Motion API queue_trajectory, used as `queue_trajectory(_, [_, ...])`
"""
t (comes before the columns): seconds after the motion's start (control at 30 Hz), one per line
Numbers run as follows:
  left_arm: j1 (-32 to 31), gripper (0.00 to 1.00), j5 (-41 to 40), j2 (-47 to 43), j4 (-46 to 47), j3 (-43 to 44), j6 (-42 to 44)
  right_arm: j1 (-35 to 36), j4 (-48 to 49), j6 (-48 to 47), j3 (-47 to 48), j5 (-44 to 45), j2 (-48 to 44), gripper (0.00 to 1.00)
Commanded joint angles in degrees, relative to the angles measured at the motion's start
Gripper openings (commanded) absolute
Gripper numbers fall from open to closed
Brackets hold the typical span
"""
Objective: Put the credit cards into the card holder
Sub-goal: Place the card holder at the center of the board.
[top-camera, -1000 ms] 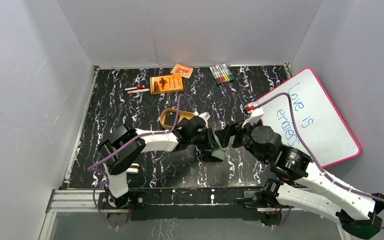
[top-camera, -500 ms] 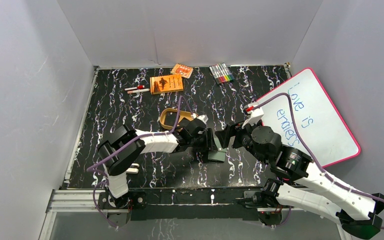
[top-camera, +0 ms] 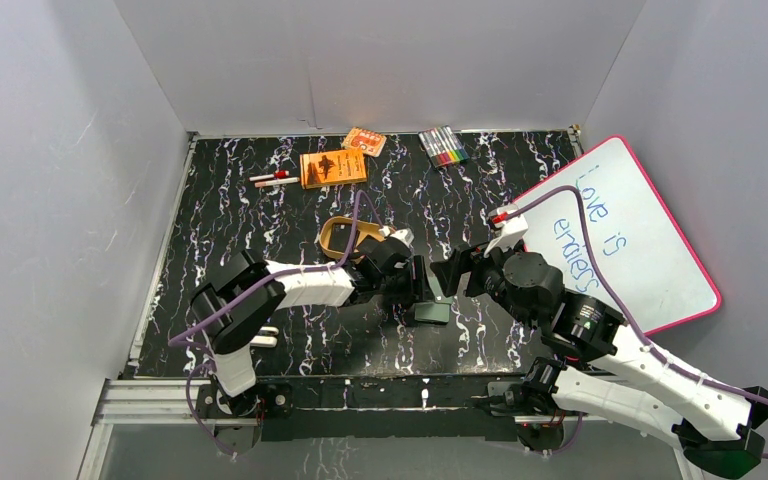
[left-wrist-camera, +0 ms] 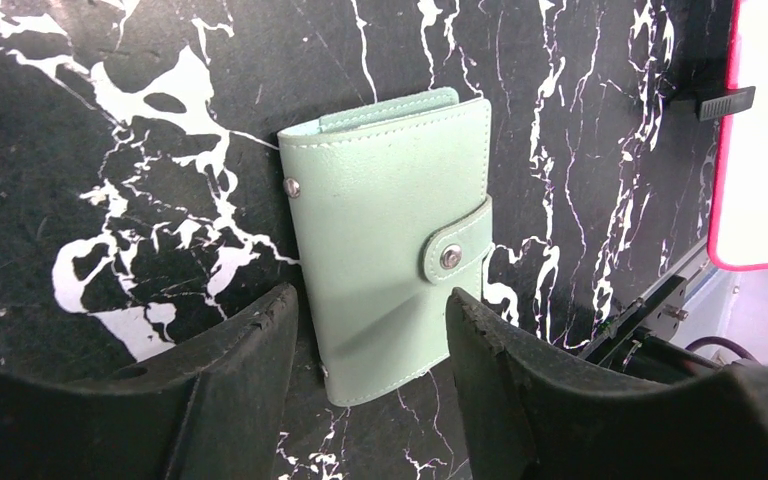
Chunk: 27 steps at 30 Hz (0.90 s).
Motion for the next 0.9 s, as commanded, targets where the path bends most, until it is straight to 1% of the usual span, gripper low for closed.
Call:
queue_trajectory(0.0, [-0.5,0.55,-2.5,-3.4,-2.3,-1.0,1.4,0.1,2.5,0.4,0.7,0.6,-0.1,0.83])
queue_trajectory(0.3, [-0.9,0.59,-3.3,-3.4,-2.3,-1.0,2.3,0.1,3.1,0.3,-0.3,0.8,0.5,0.83])
queue_trajectory(0.4, [-1.1,0.62,-3.6,-3.9,-2.3,-1.0,2.6,0.1,3.1,0.5,-0.4,0.9,0.8,0.83])
queue_trajectory(0.47, [-1.2,0.66,-3.6,-4.5,-2.3,-1.3,2.6,0.0,3.4,0.5,-0.5,0.9,0.8,0.83])
queue_trajectory(0.53, [-1.2,0.83,-6.1,-5.1,-2.5,-1.7,2.4,0.0,3.8,0.2,-0.8,0.9,0.9,0.83])
queue_trajectory(0.57, [-1.2,0.88,-6.7,-5.5,-2.7,-1.9,2.1,0.0,4.0,0.0,-1.1,1.2,0.9,0.83])
queue_trajectory(0.87, [-1.2,0.90,-9.1,-9.3,-5.4,-1.4,2.0,0.0,3.6,0.0,-1.2,2.5,1.8,0.83])
